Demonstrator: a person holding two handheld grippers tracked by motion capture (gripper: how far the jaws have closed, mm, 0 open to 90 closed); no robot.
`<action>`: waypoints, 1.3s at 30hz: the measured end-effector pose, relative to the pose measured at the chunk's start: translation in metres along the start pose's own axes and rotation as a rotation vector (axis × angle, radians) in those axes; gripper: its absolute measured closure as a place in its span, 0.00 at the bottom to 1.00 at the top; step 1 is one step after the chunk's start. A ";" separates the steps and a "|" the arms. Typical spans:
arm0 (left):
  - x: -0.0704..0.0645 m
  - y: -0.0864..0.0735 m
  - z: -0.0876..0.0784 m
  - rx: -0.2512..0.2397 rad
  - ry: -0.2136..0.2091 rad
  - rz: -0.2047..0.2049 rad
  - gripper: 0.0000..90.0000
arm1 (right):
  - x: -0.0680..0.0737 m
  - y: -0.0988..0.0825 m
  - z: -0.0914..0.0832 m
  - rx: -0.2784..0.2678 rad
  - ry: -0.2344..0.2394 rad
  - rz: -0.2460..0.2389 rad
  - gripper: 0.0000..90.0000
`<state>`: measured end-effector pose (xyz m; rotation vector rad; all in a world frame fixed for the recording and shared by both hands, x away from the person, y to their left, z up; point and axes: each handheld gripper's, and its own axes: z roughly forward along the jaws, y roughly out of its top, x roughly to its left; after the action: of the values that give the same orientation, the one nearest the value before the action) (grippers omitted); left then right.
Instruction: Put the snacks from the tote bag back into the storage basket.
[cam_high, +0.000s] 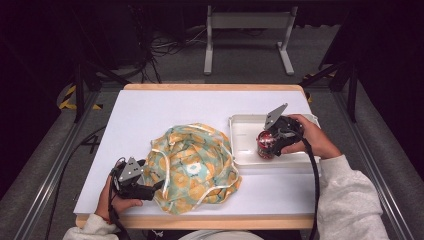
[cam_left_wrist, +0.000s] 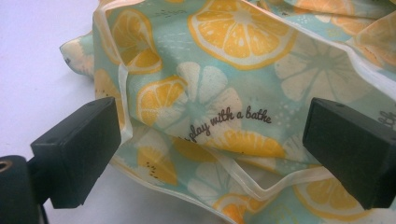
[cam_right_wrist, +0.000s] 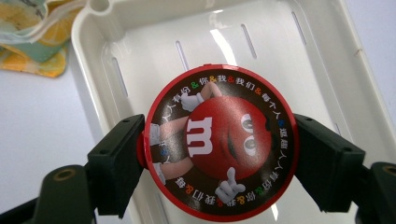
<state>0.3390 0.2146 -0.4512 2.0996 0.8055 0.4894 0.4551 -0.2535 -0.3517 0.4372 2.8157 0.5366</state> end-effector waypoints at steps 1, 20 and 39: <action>0.000 0.000 0.000 0.001 -0.002 0.000 0.05 | -0.001 -0.001 0.000 0.002 -0.002 0.000 0.26; 0.000 0.000 0.001 0.004 0.000 0.000 0.05 | -0.003 -0.005 0.009 0.031 -0.010 -0.020 0.26; -0.001 0.000 0.001 0.009 -0.004 -0.002 0.06 | -0.004 -0.006 0.010 0.039 -0.017 -0.012 0.26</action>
<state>0.3393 0.2134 -0.4522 2.1078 0.8086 0.4813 0.4607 -0.2572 -0.3629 0.4303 2.8146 0.4741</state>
